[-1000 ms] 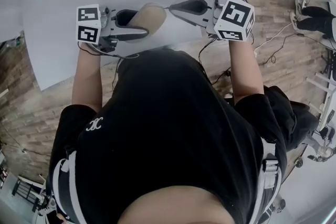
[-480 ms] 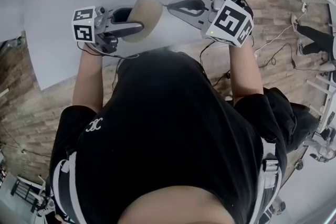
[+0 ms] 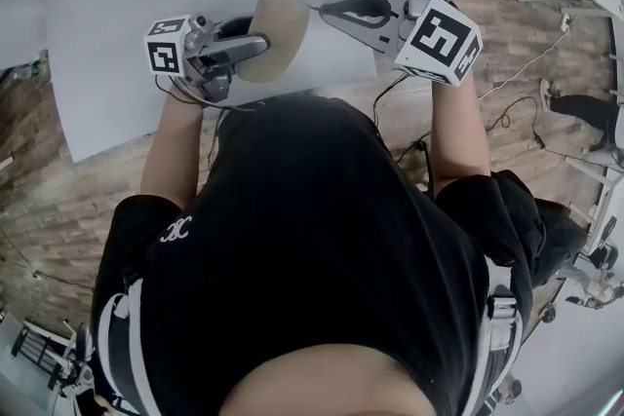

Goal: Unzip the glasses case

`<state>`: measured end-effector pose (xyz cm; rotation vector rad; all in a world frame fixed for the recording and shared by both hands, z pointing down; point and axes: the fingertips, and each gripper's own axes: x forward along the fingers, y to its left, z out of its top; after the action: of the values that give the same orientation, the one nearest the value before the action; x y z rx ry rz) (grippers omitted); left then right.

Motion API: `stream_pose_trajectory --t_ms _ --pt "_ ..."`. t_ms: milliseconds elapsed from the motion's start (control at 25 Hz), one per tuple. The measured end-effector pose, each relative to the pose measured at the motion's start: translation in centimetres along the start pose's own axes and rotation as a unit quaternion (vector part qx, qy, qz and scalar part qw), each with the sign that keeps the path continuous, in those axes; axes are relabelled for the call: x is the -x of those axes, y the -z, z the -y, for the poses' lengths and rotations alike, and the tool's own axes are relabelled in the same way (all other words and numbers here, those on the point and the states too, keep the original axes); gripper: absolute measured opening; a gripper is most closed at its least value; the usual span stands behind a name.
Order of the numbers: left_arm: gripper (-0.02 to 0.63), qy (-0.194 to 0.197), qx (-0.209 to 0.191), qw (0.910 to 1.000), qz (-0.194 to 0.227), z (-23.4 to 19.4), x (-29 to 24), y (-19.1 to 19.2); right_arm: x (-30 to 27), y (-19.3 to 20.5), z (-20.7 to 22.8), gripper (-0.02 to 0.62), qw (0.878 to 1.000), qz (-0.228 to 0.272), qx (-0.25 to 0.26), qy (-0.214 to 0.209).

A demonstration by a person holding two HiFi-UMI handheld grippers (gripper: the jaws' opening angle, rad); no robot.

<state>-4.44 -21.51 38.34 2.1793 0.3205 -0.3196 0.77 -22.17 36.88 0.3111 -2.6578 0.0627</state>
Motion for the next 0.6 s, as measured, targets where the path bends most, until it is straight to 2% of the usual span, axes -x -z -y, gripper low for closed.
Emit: stream_pose_trajectory --t_ms 240,600 --pt "0.276 0.003 0.002 1.0000 0.005 0.1 0.0 -0.1 -0.2 1.4 -1.8 0.020 0.998 -0.024 -0.014 -0.050" --pt "0.276 0.000 0.013 0.9983 0.057 -0.1 0.6 -1.7 -1.5 1.4 -3.0 0.021 0.999 -0.018 -0.016 -0.037"
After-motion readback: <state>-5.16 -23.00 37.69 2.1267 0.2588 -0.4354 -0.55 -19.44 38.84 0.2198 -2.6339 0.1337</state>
